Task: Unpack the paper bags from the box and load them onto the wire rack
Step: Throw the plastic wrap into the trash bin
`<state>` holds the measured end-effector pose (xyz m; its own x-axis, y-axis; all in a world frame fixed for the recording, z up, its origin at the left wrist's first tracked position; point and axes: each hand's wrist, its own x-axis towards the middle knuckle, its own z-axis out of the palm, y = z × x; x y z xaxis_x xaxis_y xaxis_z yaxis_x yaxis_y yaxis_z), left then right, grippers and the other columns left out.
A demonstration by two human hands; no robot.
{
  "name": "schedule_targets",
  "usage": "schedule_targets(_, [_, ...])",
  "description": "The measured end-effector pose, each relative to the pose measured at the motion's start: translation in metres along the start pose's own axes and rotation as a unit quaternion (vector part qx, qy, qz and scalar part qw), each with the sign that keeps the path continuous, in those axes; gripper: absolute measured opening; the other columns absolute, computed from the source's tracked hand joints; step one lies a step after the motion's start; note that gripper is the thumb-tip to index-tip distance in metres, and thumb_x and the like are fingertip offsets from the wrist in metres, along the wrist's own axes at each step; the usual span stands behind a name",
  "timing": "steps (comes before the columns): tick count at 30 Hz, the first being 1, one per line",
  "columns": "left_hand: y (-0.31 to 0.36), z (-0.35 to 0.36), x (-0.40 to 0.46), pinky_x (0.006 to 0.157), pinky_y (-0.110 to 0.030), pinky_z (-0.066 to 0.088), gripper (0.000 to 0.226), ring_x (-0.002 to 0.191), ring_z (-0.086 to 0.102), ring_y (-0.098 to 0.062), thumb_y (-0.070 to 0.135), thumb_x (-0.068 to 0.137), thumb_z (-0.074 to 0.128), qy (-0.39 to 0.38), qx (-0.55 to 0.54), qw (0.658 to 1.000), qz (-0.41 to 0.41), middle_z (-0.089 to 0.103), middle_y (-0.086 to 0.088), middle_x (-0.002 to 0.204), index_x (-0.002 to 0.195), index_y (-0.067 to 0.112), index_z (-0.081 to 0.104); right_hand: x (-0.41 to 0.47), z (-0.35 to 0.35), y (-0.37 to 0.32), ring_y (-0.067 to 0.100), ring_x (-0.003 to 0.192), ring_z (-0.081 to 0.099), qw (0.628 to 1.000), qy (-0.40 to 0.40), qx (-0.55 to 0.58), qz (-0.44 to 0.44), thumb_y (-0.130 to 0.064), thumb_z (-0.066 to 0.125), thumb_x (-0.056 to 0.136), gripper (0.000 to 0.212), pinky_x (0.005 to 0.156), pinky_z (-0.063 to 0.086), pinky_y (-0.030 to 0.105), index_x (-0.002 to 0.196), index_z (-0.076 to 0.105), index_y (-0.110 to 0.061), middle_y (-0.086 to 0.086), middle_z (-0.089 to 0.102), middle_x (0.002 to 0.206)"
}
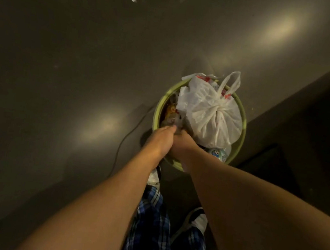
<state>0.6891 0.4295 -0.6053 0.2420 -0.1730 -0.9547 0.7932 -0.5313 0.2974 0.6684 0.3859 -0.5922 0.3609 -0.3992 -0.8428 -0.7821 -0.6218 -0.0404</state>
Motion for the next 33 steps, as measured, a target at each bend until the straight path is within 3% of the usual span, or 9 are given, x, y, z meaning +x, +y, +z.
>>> schedule_targets(2, [0.010, -0.001, -0.016, 0.114, -0.039, 0.036, 0.049, 0.132, 0.050, -0.026, 0.038, 0.095, 0.052, 0.050, 0.063, 0.995, 0.053, 0.055, -0.003, 0.144, 0.141, 0.022, 0.055, -0.003, -0.015, 0.011, 0.032, 0.138, 0.037, 0.998, -0.021, 0.058, -0.021, -0.018, 0.041, 0.102, 0.046, 0.110, 0.030, 0.035, 0.146, 0.034, -0.004, 0.020, 0.038, 0.149])
schedule_targets(6, [0.031, -0.008, -0.044, 0.095, -0.027, 0.044, 0.037, 0.122, 0.057, -0.024, 0.021, 0.098, 0.051, 0.114, 0.098, 0.984, 0.092, 0.063, -0.002, 0.131, 0.134, 0.019, 0.062, -0.020, -0.047, 0.022, 0.029, 0.131, 0.045, 0.998, -0.013, 0.055, -0.008, -0.023, 0.042, 0.100, 0.041, 0.098, 0.039, 0.033, 0.139, 0.044, -0.009, 0.013, 0.046, 0.142])
schedule_targets(9, [0.063, -0.013, -0.083, 0.073, -0.028, 0.045, 0.023, 0.097, 0.061, -0.026, 0.013, 0.096, 0.052, 0.081, 0.114, 0.983, 0.121, 0.065, -0.002, 0.090, 0.085, 0.022, 0.069, -0.054, -0.085, 0.015, 0.029, 0.116, 0.054, 0.984, 0.050, 0.167, 0.036, -0.026, 0.048, 0.097, 0.036, 0.080, 0.037, 0.032, 0.130, 0.052, -0.010, 0.012, 0.055, 0.130])
schedule_targets(12, [0.092, -0.019, -0.105, 0.090, -0.044, 0.057, 0.018, 0.095, 0.068, -0.033, 0.020, 0.080, 0.059, 0.078, 0.088, 0.981, 0.151, 0.073, -0.011, 0.093, 0.066, 0.024, 0.070, -0.085, -0.125, 0.002, 0.030, 0.111, 0.057, 0.975, 0.065, 0.211, 0.022, -0.022, 0.048, 0.096, 0.034, 0.091, 0.046, 0.034, 0.124, 0.059, -0.007, 0.015, 0.061, 0.125])
schedule_targets(15, [0.139, -0.013, -0.147, 0.091, -0.050, 0.057, 0.017, 0.096, 0.071, -0.032, 0.027, 0.063, 0.060, 0.076, 0.055, 0.976, 0.198, 0.076, -0.011, 0.094, 0.066, 0.030, 0.076, -0.137, -0.184, -0.006, 0.037, 0.103, 0.065, 0.933, 0.112, 0.340, -0.042, -0.021, 0.051, 0.086, 0.030, 0.090, 0.054, 0.045, 0.107, 0.069, -0.009, 0.018, 0.070, 0.106])
schedule_targets(19, [0.208, 0.029, -0.266, 0.065, -0.028, 0.055, 0.017, 0.074, 0.066, -0.021, 0.007, 0.088, 0.058, 0.029, 0.037, 0.957, 0.286, 0.071, -0.010, 0.088, 0.087, 0.017, 0.071, -0.209, -0.263, 0.015, 0.036, 0.093, 0.069, 0.857, 0.184, 0.478, -0.060, -0.035, 0.042, 0.072, 0.032, 0.082, 0.058, 0.049, 0.085, 0.067, -0.020, 0.013, 0.072, 0.095])
schedule_targets(24, [0.251, 0.118, -0.419, 0.044, -0.018, 0.044, 0.016, 0.053, 0.059, -0.011, 0.008, 0.093, 0.055, -0.022, 0.042, 0.919, 0.391, 0.065, -0.005, 0.079, 0.090, 0.016, 0.068, -0.329, -0.349, 0.097, 0.031, 0.081, 0.070, 0.764, 0.257, 0.584, -0.094, -0.032, 0.044, 0.088, 0.023, 0.051, 0.055, 0.031, 0.076, 0.061, -0.023, 0.011, 0.071, 0.096])
schedule_targets(28, [0.234, 0.197, -0.526, 0.049, -0.023, 0.052, 0.014, 0.062, 0.063, -0.012, 0.011, 0.096, 0.056, -0.067, 0.061, 0.891, 0.445, 0.068, -0.005, 0.085, 0.101, 0.011, 0.069, -0.426, -0.380, 0.186, 0.027, 0.085, 0.069, 0.714, 0.308, 0.620, -0.107, -0.040, 0.043, 0.087, 0.022, 0.050, 0.050, 0.026, 0.084, 0.061, -0.028, 0.008, 0.068, 0.103])
schedule_targets(33, [0.179, 0.336, -0.650, 0.075, -0.041, 0.060, 0.016, 0.088, 0.070, -0.021, 0.015, 0.089, 0.059, -0.112, 0.163, 0.827, 0.526, 0.073, -0.009, 0.098, 0.083, 0.022, 0.072, -0.561, -0.389, 0.339, 0.020, 0.086, 0.068, 0.644, 0.401, 0.639, -0.125, -0.025, 0.045, 0.094, 0.019, 0.071, 0.060, 0.037, 0.085, 0.061, -0.030, -0.003, 0.068, 0.082])
